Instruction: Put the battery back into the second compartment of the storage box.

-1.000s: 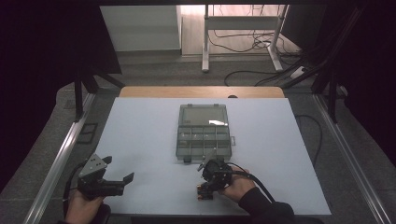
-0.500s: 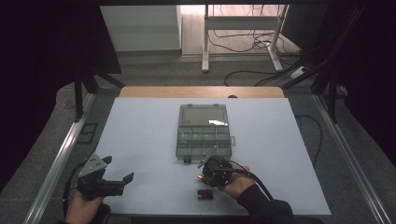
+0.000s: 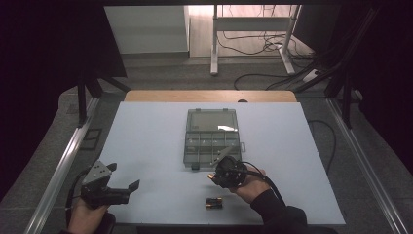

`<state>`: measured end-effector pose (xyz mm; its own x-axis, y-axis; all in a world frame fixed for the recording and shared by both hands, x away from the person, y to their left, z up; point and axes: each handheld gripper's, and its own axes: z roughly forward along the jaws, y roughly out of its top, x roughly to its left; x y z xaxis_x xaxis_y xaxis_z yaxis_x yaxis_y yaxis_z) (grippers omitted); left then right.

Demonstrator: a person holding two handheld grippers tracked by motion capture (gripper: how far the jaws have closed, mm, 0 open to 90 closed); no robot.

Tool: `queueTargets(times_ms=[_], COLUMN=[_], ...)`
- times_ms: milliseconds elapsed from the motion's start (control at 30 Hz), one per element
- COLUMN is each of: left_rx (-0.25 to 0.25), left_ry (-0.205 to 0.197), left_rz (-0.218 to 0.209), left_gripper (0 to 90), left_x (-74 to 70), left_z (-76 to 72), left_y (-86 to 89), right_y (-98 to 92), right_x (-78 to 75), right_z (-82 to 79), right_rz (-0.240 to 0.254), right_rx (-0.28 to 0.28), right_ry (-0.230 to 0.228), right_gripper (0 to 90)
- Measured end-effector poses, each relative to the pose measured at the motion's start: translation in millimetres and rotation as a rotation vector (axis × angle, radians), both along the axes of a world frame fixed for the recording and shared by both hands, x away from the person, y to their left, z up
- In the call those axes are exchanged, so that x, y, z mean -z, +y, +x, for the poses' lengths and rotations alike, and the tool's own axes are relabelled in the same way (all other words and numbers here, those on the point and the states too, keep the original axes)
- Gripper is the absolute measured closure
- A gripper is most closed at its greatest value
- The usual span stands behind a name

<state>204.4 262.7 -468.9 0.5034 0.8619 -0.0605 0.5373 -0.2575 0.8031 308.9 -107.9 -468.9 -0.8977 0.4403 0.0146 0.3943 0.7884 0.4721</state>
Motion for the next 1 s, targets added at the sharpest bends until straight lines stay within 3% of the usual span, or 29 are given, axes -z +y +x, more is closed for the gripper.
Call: queueTargets(times_ms=[533,1000], left_rx=[-0.001,0.000], left_ry=[0.001,0.002], left_rz=[0.000,-0.001], left_gripper=[1.1,1.4], left_x=[0.0,-0.1], left_z=[0.6,0.8], left_y=[-0.2,0.2], right_y=[-5.3,-1.9], right_x=[-14.0,-19.1], right_z=[17.8,46.0], right_rz=[0.056,0.098], right_rx=[0.064,0.120], right_ry=[-0.029,-0.057], right_gripper=[76.6,76.6])
